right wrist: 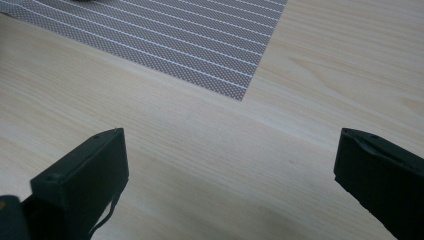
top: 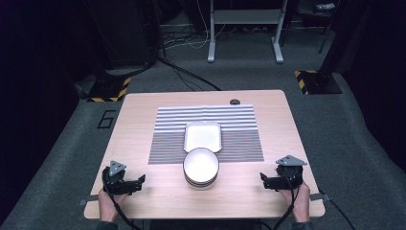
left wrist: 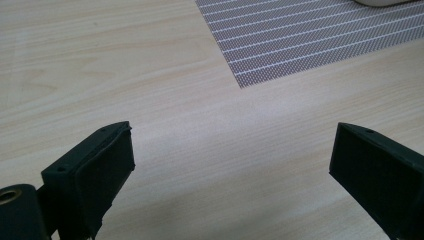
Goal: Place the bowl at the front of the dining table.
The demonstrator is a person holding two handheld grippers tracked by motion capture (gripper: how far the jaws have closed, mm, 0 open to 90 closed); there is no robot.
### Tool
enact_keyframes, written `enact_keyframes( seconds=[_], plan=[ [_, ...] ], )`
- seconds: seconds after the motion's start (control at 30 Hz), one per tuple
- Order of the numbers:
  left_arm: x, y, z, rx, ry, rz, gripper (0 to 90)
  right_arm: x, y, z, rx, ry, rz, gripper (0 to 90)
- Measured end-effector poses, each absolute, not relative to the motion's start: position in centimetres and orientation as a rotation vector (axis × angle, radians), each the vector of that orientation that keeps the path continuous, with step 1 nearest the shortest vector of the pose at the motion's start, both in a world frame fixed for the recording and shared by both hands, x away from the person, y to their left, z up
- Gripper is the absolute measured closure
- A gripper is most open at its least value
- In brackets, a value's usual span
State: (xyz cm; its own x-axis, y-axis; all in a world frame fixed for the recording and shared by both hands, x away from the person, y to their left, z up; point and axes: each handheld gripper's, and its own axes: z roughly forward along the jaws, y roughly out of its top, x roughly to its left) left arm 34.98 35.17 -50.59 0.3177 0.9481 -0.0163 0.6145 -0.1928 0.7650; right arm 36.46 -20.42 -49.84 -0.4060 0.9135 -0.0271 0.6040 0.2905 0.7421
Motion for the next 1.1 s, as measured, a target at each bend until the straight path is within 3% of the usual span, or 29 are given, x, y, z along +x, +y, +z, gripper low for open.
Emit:
enact_keyframes(
  seconds=[1.1],
  plan=[
    [35.9,32.7,-49.2,1.944,1.288,0.593,4.3,38.1,-16.0,-48.3,1.229,2.242,1.005,0.8]
  ],
)
